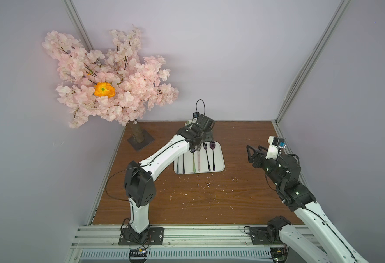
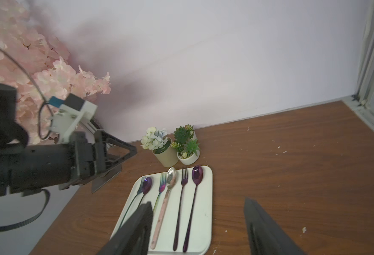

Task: Set the spoon and fork side by side
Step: Place the spoon on the tray, then adjust the spoon on the tray.

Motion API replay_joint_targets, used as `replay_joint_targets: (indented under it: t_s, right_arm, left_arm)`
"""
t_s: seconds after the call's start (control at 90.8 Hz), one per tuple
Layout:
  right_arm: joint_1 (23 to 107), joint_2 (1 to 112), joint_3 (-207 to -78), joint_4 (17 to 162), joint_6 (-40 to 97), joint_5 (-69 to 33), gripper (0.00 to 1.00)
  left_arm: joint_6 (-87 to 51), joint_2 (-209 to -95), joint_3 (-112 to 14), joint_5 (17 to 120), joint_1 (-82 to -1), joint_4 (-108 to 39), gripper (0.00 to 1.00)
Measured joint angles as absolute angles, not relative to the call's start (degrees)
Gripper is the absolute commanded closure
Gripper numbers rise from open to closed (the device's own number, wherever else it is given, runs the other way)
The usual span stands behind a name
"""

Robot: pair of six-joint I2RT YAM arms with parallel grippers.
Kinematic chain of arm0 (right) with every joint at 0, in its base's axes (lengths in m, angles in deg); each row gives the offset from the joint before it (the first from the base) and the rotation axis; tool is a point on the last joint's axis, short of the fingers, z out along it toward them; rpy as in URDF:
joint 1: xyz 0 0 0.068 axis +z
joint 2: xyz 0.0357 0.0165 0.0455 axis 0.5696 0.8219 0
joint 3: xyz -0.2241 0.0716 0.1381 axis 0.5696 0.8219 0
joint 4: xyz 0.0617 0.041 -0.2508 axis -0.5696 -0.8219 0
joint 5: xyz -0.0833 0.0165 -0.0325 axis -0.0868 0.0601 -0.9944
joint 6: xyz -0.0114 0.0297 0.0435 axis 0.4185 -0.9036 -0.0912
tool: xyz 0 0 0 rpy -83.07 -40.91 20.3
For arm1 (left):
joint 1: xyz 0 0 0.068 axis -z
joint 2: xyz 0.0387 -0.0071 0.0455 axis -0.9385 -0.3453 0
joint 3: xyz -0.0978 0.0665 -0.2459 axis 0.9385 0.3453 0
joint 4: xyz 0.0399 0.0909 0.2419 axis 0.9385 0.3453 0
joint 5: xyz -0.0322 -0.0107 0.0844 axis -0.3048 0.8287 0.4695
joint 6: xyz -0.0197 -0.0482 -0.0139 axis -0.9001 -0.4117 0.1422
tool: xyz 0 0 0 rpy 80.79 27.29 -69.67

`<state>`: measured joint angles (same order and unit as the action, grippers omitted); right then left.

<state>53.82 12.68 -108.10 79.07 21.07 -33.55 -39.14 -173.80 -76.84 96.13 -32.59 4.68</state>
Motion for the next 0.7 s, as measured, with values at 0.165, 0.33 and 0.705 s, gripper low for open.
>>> replay_joint_targets:
  t_s: [0.165, 0.33, 0.705]
  right_arm:
    - [53.8, 23.7, -112.4, 79.0, 23.2, -30.9, 0.21]
    - [55.1, 33.5, -114.9, 78.9, 24.4, -29.4, 0.19]
    - [68.6, 54.4, -127.0, 76.5, 26.5, -35.9, 0.30]
  left_arm:
    - [-37.0, -166.1, -62.6, 97.5, -38.3, 3.5, 0.18]
    - [-35.8, -159.2, -45.7, 95.1, -44.8, 0.9, 0.19]
    - [-36.8, -142.9, -23.4, 89.6, -59.0, -9.9, 0.16]
